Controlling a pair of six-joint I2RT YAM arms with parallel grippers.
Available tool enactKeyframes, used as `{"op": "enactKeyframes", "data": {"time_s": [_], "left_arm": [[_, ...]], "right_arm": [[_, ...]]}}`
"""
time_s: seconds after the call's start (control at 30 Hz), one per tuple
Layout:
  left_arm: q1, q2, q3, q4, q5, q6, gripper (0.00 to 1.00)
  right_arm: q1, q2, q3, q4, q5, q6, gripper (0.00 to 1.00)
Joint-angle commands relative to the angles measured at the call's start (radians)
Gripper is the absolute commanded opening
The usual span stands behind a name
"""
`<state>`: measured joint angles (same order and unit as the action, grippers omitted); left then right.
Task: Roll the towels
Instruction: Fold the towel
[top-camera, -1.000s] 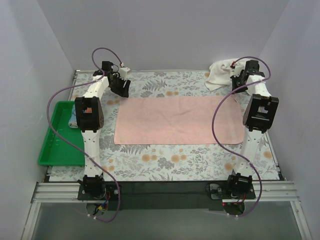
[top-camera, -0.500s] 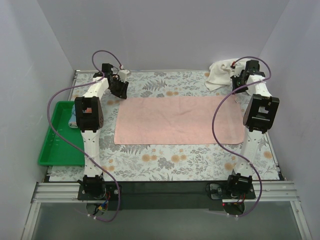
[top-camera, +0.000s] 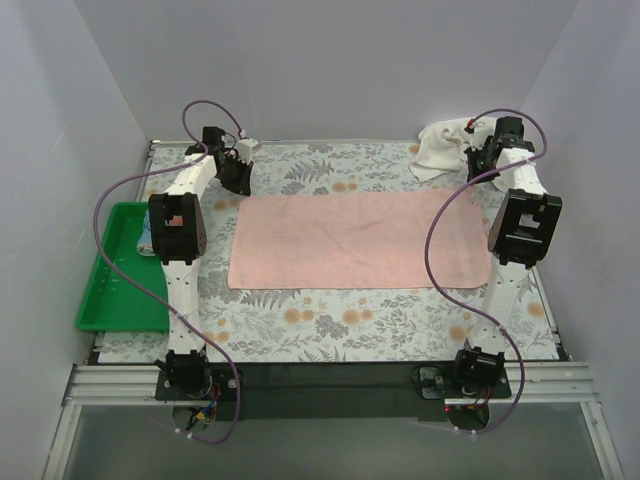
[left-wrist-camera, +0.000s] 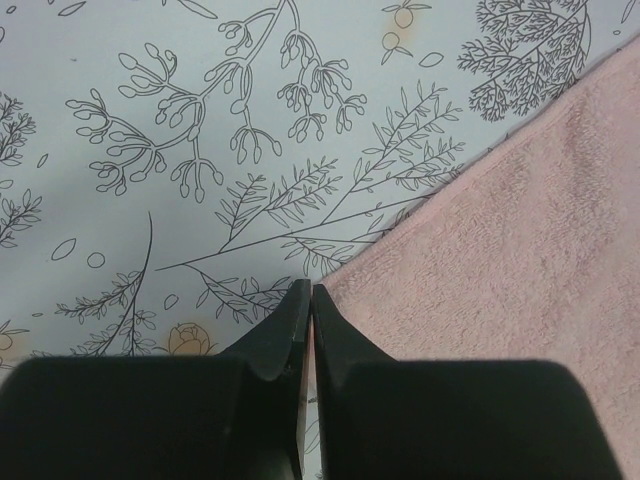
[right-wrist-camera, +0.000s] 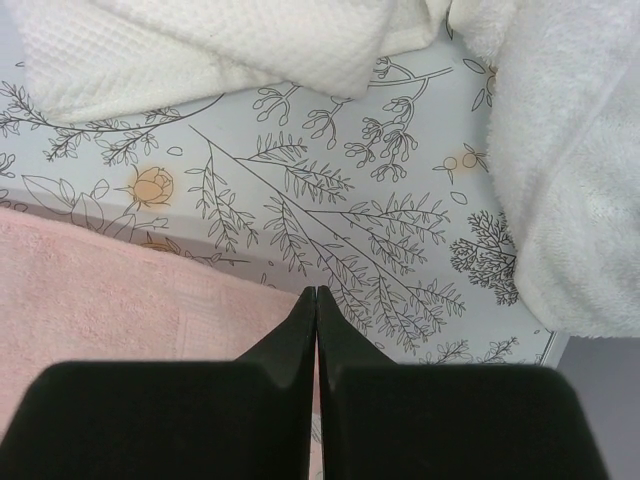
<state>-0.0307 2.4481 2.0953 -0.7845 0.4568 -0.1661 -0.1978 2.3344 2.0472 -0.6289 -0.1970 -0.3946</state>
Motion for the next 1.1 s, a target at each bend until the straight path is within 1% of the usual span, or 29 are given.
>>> {"op": "enactKeyframes", "data": {"time_s": [0.0, 0.2, 0.53, 0.67, 0.9, 0.93, 1.07], "left_arm": [[0.008, -0.069, 0.009, 0.002, 0.005, -0.009, 0.00], [0.012, -0.089, 0.016, 0.014, -0.001, -0.007, 0.00], [0.018, -0.172, -0.030, 0.083, 0.017, -0.023, 0.00], [0.021, -0.190, -0.040, 0.073, 0.036, -0.016, 0.00], [0.032, -0.271, -0.119, 0.059, 0.085, 0.019, 0.00], [0.063, -0.284, -0.135, 0.053, 0.103, 0.030, 0.00], [0.081, -0.345, -0.210, 0.047, 0.152, 0.062, 0.00]], "right_arm": [[-0.006, -0.075, 0.004, 0.000, -0.001, -0.009, 0.01], [-0.008, -0.087, 0.005, -0.003, -0.001, -0.013, 0.01], [-0.009, -0.107, 0.008, -0.014, -0.015, -0.013, 0.01], [-0.015, -0.121, 0.007, -0.020, -0.018, -0.020, 0.01], [-0.041, -0.170, -0.015, -0.045, -0.038, -0.046, 0.01], [-0.048, -0.178, -0.019, -0.054, -0.042, -0.050, 0.01], [-0.057, -0.216, -0.059, -0.074, -0.062, -0.079, 0.01]]}}
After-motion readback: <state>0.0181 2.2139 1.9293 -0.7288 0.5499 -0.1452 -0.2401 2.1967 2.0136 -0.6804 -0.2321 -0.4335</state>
